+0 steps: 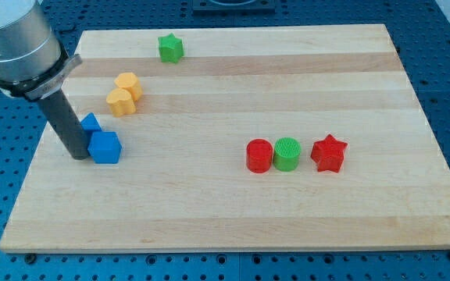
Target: Separate the blue traingle and blue cube
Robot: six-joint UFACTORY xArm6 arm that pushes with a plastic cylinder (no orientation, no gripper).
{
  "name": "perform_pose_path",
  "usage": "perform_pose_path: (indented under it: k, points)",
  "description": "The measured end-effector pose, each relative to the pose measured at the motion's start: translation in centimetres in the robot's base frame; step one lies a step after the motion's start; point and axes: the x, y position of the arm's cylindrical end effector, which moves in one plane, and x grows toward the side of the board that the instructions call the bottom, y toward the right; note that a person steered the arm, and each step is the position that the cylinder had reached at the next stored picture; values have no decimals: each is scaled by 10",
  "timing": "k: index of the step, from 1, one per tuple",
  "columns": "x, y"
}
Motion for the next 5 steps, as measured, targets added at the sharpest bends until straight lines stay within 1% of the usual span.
perform_pose_path:
  k: [3,4,5]
  points:
    - [-22,15]
    - [-20,13]
    - [-16,-1]
